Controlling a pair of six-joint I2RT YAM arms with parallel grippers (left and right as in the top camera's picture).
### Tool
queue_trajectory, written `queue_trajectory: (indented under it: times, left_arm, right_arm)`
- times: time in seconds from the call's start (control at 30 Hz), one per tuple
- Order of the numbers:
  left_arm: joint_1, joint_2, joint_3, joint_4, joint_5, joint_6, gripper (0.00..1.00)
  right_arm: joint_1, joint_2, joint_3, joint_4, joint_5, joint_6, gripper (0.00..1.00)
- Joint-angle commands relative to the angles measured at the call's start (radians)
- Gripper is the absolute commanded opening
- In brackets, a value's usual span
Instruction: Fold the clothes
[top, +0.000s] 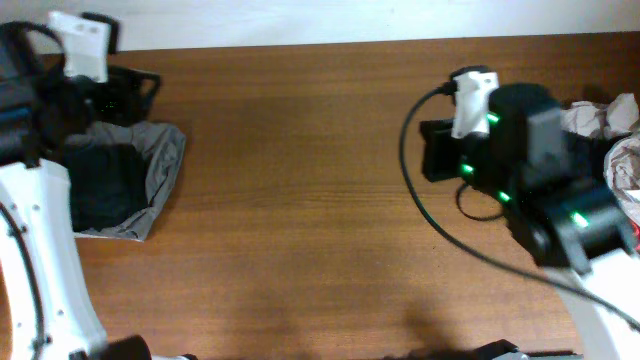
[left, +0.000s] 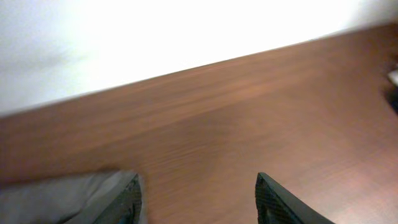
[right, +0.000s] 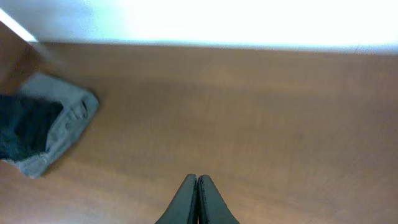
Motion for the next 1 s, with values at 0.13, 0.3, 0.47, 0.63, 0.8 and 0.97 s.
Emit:
queue_trajectory:
  times: [0.13, 0.3, 0.47, 0.63, 0.8, 0.97]
  left_arm:
    - [-0.225, -0.238, 0.018, -0.139, -0.321, 0.066, 0.73]
    - [-0.314, -0.335, 0.018, -0.145, -0.422, 0.067, 0.99]
    - [-0.316, -0.355, 0.018, -0.169, -0.421, 0.067, 0.99]
    - [-0.316, -0.351, 0.018, -0.201, -0.422, 0.067, 0.99]
    - [-0.316, -0.351, 0.018, -0.264, -0.422, 0.067, 0.99]
    - [-0.316, -0.351, 0.018, -0.336, -0.422, 0.067, 0.99]
  right_arm:
    - [-0.002, -0.165, 0.029, 0.000, 0.061, -0.102, 0.46]
    - [-0.002, -0.217, 0.029, 0.002, 0.152, -0.102, 0.99]
    - [-0.002, -0.219, 0.029, -0.002, 0.154, -0.102, 0.99]
    - [-0.002, -0.202, 0.029, -0.018, 0.150, -0.101, 0.99]
    - [-0.001, -0.187, 0.029, -0.023, 0.097, -0.098, 0.99]
    - [-0.001, -0.175, 0.029, -0.104, -0.072, -0.103, 0.99]
